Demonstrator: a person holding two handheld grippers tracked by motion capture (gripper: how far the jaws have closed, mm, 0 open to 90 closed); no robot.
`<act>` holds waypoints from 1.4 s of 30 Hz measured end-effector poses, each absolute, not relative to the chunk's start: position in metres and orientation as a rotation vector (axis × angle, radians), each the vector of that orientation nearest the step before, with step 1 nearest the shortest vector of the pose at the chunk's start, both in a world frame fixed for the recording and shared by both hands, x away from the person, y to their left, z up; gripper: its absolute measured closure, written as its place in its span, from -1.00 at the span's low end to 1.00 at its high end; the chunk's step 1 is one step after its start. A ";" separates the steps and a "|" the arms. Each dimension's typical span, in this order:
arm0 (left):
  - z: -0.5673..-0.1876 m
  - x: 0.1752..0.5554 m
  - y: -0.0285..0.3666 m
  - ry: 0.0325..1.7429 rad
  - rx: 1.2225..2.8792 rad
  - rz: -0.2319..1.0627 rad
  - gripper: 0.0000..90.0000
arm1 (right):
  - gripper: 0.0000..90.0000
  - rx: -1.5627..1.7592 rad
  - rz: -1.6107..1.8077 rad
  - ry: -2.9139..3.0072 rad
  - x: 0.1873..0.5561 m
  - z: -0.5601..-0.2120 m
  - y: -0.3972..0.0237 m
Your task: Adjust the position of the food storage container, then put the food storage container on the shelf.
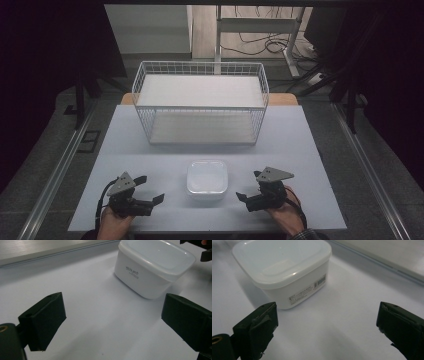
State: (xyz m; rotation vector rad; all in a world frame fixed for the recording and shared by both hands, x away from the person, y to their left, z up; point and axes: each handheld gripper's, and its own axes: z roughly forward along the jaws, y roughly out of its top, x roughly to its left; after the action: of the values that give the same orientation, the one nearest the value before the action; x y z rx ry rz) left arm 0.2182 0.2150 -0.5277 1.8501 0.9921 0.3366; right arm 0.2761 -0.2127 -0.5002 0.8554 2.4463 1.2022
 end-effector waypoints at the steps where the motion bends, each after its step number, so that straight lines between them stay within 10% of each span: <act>1: -0.528 0.218 0.215 0.991 1.851 0.341 -0.89 | -0.92 0.860 1.203 2.447 0.277 -0.501 -0.213; 42: -0.496 0.279 0.137 0.805 1.951 0.162 -0.83 | -0.83 0.941 1.305 2.509 0.297 -0.472 -0.171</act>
State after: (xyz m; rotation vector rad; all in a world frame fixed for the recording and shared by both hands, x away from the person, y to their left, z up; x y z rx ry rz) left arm 0.2792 0.1370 -0.4956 1.9509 0.8050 0.1617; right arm 0.2971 -0.1714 -0.4721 0.9413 2.5089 1.3054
